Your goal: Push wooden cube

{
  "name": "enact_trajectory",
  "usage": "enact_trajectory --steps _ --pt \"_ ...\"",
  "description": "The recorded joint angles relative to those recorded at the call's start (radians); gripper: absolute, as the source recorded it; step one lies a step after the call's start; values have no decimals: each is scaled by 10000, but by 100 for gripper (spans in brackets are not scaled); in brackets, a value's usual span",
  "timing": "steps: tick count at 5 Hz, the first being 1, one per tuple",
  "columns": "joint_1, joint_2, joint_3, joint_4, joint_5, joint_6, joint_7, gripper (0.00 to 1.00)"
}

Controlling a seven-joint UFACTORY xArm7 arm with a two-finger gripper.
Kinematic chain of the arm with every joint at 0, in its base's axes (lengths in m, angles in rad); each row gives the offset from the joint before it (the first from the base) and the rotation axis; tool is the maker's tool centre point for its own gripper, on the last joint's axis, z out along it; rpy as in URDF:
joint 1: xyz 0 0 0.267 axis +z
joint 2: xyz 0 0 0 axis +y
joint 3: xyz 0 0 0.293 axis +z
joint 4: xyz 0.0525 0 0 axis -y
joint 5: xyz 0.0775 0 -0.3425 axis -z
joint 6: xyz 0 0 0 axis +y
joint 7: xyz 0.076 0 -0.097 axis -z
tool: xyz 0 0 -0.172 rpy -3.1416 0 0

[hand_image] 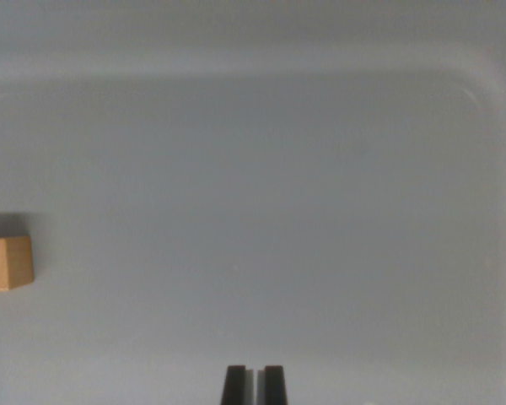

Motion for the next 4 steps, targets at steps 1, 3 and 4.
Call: enact_trajectory --steps 1,3,4 --pt "104 145 64 -134 -27 -242 143 0" --pt "233 324 144 -298 -59 -540 318 0" --pt "233 324 144 -298 -59 -540 318 0"
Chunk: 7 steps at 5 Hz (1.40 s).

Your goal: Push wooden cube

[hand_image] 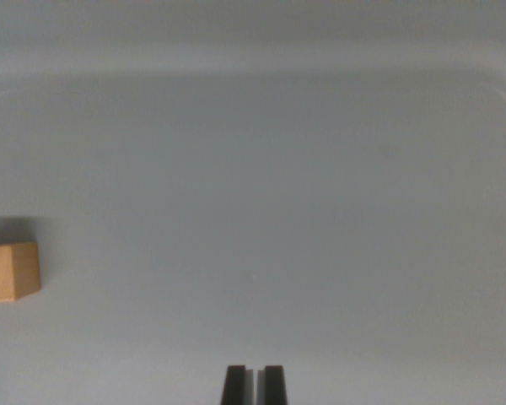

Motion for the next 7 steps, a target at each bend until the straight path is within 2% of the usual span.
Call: enact_trajectory --steps 1,2,3,4,5,6,7 --pt "150 209 93 -193 -38 -349 205 0" --pt "150 209 93 -193 -38 -349 205 0" --pt "316 441 196 -406 -80 -735 433 0" --pt "316 441 196 -406 -80 -735 433 0" --pt "487 679 301 -625 -124 -1131 667 0" --pt "487 679 301 -625 -124 -1131 667 0" --pt "678 944 419 -870 -172 -1573 927 0"
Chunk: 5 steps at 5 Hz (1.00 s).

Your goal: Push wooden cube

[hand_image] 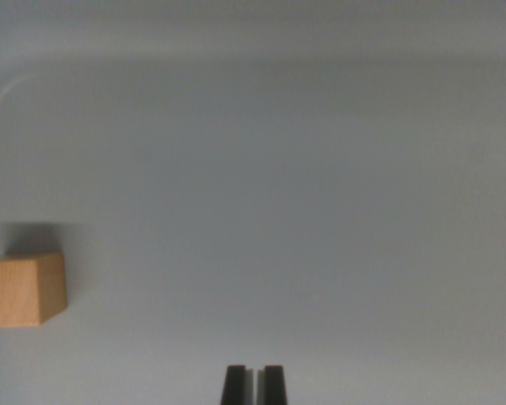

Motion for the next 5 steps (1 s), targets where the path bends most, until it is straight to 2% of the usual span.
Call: enact_trajectory --steps 1,2,3,4,5 --pt "0 0 0 0 0 0 0 0" --pt "198 276 122 -254 -50 -460 271 0" --pt "198 276 122 -254 -50 -460 271 0" --pt "403 561 249 -517 -102 -935 551 0" --pt "403 561 249 -517 -102 -935 551 0"
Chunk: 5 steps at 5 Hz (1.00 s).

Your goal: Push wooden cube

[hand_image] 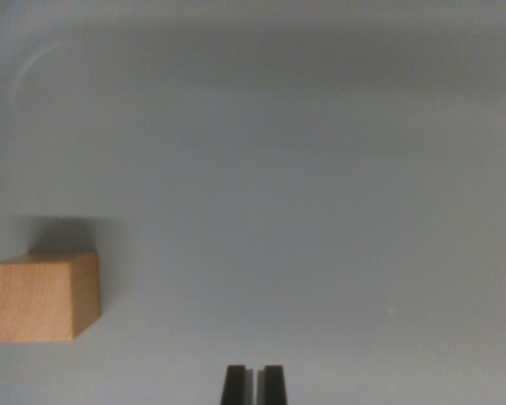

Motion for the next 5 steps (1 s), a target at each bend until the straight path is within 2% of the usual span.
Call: enact_trajectory --steps 1,2,3,4,5 --pt "205 286 127 -263 -52 -476 281 0" --pt "205 286 127 -263 -52 -476 281 0" --pt "408 568 252 -523 -104 -946 558 0" --pt "408 568 252 -523 -104 -946 558 0" --pt "605 843 374 -777 -154 -1405 828 0"
